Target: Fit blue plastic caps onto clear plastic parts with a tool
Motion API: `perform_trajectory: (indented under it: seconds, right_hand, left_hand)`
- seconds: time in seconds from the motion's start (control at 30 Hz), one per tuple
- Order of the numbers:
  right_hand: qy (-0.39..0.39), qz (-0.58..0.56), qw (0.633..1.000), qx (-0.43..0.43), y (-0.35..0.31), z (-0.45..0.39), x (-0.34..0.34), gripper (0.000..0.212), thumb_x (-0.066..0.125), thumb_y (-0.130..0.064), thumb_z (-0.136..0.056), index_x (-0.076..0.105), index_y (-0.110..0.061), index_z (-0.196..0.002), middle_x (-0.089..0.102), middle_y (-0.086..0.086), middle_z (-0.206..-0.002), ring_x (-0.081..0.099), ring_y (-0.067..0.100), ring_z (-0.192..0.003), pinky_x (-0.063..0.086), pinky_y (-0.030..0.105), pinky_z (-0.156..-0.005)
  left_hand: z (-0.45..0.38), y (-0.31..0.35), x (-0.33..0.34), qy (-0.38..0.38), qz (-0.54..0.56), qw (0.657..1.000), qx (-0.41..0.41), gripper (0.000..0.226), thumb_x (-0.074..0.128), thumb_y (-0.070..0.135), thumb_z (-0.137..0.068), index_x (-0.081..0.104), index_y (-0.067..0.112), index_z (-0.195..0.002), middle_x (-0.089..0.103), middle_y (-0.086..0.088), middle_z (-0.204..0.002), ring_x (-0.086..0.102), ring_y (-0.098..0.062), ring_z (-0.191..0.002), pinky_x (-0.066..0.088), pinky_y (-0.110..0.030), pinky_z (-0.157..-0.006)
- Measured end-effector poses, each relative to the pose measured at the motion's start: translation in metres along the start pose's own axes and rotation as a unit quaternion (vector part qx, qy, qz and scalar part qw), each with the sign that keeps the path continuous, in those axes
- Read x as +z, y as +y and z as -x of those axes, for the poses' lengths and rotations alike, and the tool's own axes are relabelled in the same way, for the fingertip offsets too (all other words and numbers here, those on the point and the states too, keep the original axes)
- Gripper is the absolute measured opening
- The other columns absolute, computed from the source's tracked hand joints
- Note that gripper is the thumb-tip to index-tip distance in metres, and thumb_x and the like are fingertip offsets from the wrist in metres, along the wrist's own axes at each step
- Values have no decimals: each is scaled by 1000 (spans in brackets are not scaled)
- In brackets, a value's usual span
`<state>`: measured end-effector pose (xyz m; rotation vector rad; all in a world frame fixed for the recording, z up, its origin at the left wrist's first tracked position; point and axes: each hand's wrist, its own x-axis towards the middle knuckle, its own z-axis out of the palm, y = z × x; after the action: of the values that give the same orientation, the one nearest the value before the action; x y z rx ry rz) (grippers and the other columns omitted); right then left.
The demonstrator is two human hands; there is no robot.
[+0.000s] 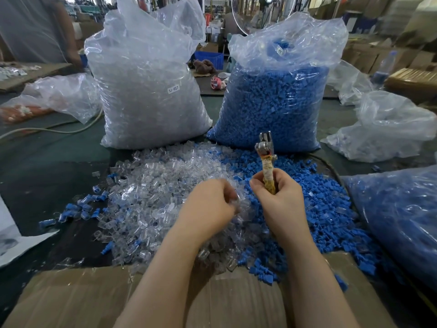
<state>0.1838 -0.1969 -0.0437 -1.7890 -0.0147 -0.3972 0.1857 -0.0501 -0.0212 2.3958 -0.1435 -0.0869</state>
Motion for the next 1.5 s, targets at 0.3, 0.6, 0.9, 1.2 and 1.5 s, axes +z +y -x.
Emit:
perform_trajectory:
  seconds: [0.3,0.6,0.9,1.2,1.5]
  right_hand:
    - [9,-62,998,-16,-8,2,-1,14,67,-13,-92,62,-20,-81,57,-10,-63,50,8,-61,45,22,-58]
    - [12,-73,997,-17,-10,3,0,17,67,-13,-92,62,-24,-79,59,5,-69,52,11,-64,45,18,-58]
    - [19,-65,997,-25,-7,4,1,14,67,-14,-92,63,-22,-82,62,-11,-68,52,4,-61,46,16,-59]
    - [22,-39,998,-39,-3,3,3,12,68,-20,-92,61,-24,-83,57,-12,-63,46,-1,-54,40,13,-53]
    - [12,-23,999,-46,-5,4,4,12,68,-21,-92,61,-27,-85,63,-7,-72,51,3,-59,46,24,-57]
  left_hand:
    - [1,7,-8,3,390,921,8,16,67,8,-92,71,21,-99,77,-1,-86,73,-10,-79,57,-20,-72]
    - [-2,6,-6,54,580,811,-61,19,71,1,-84,63,7,-101,75,-4,-78,74,-14,-75,56,-19,-62]
    - [-3,6,1,77,539,835,-82,17,69,6,-88,75,16,-102,74,2,-76,68,-6,-69,55,-17,-64]
    - [-4,12,7,109,498,856,-83,18,65,4,-92,73,15,-104,70,9,-74,63,4,-60,53,-13,-64]
    - [1,17,5,125,506,851,-70,6,72,0,-85,72,3,-90,73,-8,-73,71,-10,-64,55,-18,-59]
